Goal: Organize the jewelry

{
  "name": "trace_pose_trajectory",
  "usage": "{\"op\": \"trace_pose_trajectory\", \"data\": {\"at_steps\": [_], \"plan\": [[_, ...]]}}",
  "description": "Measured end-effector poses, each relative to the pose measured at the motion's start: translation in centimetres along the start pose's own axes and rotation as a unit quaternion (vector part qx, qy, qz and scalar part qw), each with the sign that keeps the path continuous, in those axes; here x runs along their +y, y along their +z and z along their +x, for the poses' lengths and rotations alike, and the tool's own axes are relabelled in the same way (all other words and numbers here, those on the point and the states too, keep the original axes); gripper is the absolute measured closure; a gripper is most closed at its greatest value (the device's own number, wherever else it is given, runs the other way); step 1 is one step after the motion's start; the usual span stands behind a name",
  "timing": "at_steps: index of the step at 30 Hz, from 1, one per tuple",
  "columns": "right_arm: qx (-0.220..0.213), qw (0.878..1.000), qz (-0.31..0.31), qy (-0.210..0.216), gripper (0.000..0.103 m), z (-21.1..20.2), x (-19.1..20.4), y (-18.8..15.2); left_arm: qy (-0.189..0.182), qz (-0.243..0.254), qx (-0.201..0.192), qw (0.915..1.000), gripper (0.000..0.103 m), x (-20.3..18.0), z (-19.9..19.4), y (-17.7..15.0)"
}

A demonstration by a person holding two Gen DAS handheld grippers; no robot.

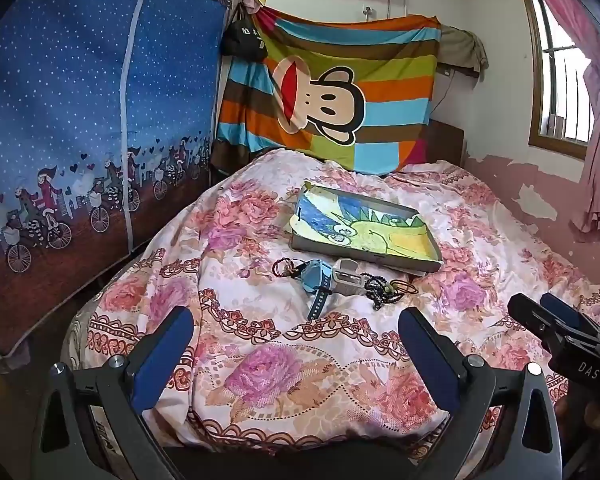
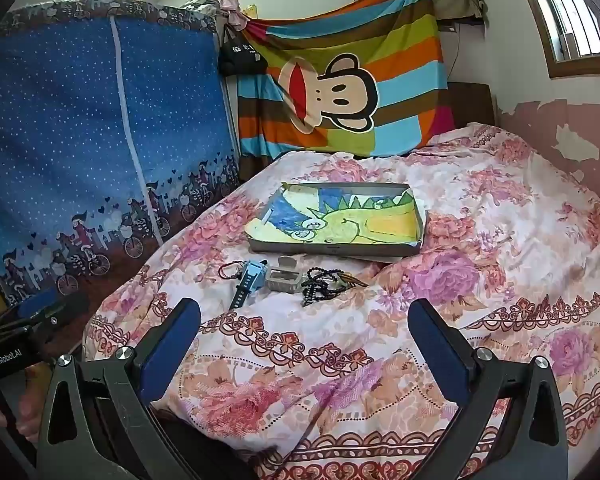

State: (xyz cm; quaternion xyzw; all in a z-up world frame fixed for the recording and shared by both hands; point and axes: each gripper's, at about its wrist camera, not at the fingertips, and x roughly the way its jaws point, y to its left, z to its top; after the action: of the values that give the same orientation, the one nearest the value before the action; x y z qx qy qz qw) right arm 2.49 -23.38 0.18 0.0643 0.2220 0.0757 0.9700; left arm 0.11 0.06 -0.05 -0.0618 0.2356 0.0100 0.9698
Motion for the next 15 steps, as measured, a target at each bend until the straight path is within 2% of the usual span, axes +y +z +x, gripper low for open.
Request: {"op": "trace_pose_trajectory", "data": {"at_steps": [15], "plan": [[0.001,1.000,0.001,0.000,0.001,0.13,-0.11,-0.01,-0.001,0.003,-0.003,1.0000,0.000,-0.06,-0.13,-0.01]]}}
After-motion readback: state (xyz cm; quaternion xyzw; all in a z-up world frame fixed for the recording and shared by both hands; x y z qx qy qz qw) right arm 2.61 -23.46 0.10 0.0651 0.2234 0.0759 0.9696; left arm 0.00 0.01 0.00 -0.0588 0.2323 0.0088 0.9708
